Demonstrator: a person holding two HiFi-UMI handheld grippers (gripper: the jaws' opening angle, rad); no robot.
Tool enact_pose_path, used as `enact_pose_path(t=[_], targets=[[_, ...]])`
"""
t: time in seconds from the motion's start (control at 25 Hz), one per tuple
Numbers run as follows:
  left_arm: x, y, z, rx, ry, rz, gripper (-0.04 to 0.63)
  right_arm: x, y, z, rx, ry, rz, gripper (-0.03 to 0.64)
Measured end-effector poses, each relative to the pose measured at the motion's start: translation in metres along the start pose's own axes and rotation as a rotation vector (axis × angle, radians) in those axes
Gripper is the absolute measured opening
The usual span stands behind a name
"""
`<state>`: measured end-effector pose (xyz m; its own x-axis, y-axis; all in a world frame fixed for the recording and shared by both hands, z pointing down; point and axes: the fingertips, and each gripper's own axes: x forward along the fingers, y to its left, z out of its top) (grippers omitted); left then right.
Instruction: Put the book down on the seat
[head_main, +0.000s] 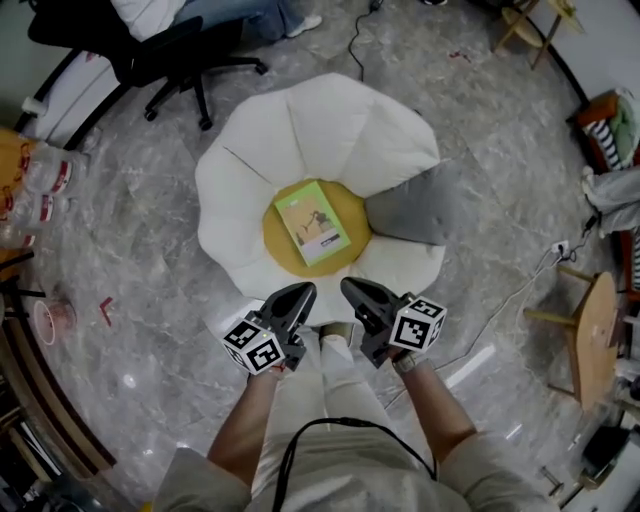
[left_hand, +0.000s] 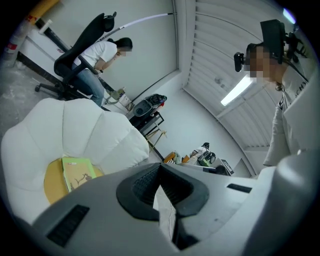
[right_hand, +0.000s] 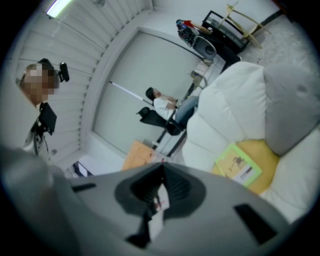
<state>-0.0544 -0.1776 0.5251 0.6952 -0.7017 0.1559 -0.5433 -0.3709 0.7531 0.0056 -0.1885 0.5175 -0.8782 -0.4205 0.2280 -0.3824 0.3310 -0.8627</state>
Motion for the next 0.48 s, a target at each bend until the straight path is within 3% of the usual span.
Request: enact_pose_path(t=[0.48], targets=[[-0.024, -0.059, 0.058, 0.068, -0.044, -0.038, 0.023, -0.018, 0.077, 0.025, -0.078, 0.028, 0.072, 0.014]])
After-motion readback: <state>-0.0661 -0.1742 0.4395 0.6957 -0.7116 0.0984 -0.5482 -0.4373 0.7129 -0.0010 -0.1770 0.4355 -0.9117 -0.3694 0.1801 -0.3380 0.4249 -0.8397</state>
